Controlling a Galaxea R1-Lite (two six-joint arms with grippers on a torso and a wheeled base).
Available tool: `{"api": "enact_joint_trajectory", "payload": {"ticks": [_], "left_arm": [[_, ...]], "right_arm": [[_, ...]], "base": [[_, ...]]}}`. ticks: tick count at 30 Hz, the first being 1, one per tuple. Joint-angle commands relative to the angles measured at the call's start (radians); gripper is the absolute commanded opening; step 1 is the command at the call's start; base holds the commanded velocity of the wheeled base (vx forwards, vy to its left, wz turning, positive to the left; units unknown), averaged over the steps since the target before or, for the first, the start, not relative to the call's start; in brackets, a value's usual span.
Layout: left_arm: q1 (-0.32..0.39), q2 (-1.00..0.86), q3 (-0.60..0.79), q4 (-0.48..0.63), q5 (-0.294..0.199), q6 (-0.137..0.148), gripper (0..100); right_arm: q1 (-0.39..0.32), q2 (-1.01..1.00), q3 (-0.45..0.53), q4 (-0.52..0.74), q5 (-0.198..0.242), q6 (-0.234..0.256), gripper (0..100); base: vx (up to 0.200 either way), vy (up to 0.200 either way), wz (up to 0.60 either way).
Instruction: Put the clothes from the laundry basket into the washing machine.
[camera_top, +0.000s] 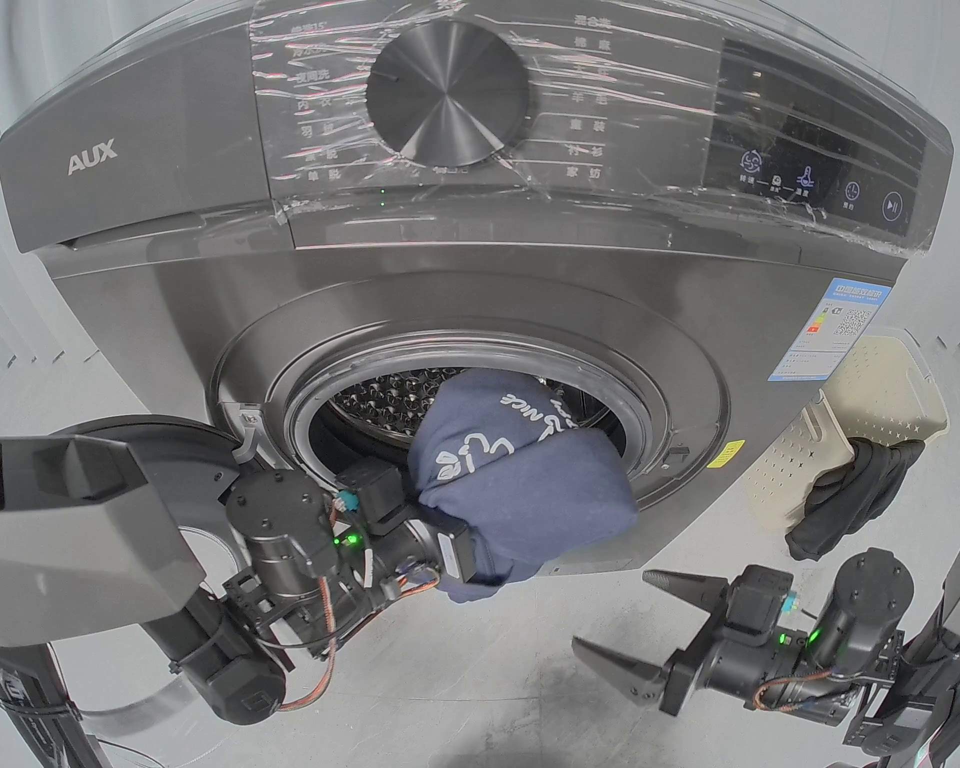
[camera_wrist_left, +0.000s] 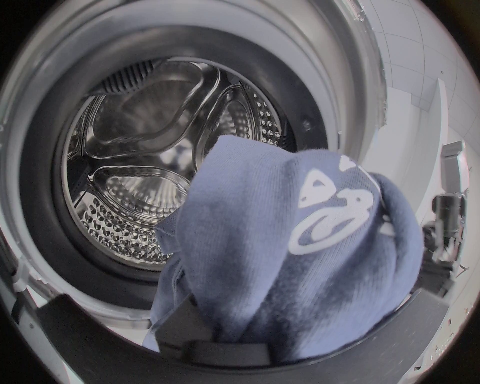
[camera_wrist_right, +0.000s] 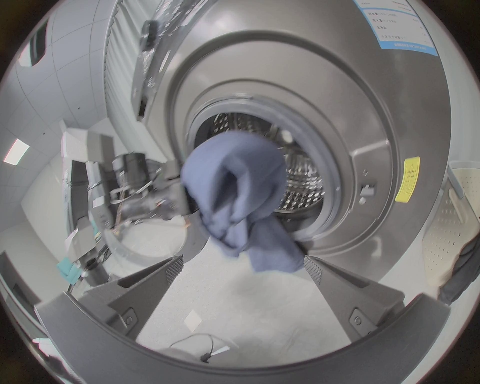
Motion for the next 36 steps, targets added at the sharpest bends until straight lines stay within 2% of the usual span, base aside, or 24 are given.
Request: {"api": "enact_joint_trajectory", "payload": {"ticks": [1,3,4,8,12,16,18,21,23,25,26,27,30,33,36], "left_arm": [[0.006,0.138,-0.168,0.051,0.034,-0.005,0],[0.007,0.144,-0.182,0.064,0.043,-0.005,0],[0.019,0.151,-0.212,0.108,0.057,-0.005,0],[0.018,0.158,-0.266,0.182,0.055,-0.008,0],[0.041,0.228,-0.395,0.218,0.059,-0.013,0],[0.070,0.309,-0.524,0.234,0.095,-0.013,0],[0.075,0.319,-0.542,0.251,0.095,-0.011,0],[0.087,0.335,-0.631,0.346,0.100,-0.014,0],[0.110,0.352,-0.716,0.413,0.105,-0.028,0],[0.130,0.394,-0.831,0.473,0.148,-0.065,0],[0.139,0.411,-0.869,0.482,0.171,-0.072,0],[0.145,0.427,-0.912,0.488,0.194,-0.074,0],[0.147,0.432,-0.926,0.491,0.198,-0.075,0],[0.179,0.438,-1.010,0.531,0.224,-0.075,0],[0.188,0.440,-1.036,0.547,0.224,-0.077,0]], "right_arm": [[0.087,-0.032,0.076,-0.001,-0.002,0.001,100],[0.090,-0.032,0.076,-0.001,-0.002,0.001,100],[0.096,-0.032,0.070,-0.001,-0.002,0.001,100],[0.097,-0.033,0.069,-0.001,-0.002,0.001,100],[0.094,-0.032,0.067,-0.001,0.001,-0.001,100],[0.097,-0.028,0.066,-0.001,0.000,0.001,100],[0.096,-0.028,0.064,-0.001,0.000,0.001,100],[0.090,-0.028,0.052,-0.001,0.000,-0.001,100],[0.085,-0.027,0.044,-0.001,0.000,-0.001,100],[0.082,-0.024,0.047,-0.001,0.000,0.001,100],[0.082,-0.019,0.047,-0.001,0.000,0.001,100],[0.082,-0.015,0.047,-0.001,0.000,0.001,100],[0.082,-0.015,0.047,-0.001,0.000,0.001,100],[0.076,-0.018,0.044,-0.002,0.001,-0.001,100],[0.068,-0.012,0.043,-0.002,0.001,-0.001,100]], "base": [[0.000,0.000,0.00],[0.000,0.000,0.00],[0.000,0.000,0.00],[0.000,0.000,0.00],[0.000,0.000,0.00],[0.000,0.000,0.00],[0.000,0.000,0.00],[0.000,0.000,0.00],[0.000,0.000,0.00],[0.000,0.000,0.00],[0.000,0.000,0.00],[0.000,0.000,0.00],[0.000,0.000,0.00],[0.000,0.000,0.00],[0.000,0.000,0.00]]}}
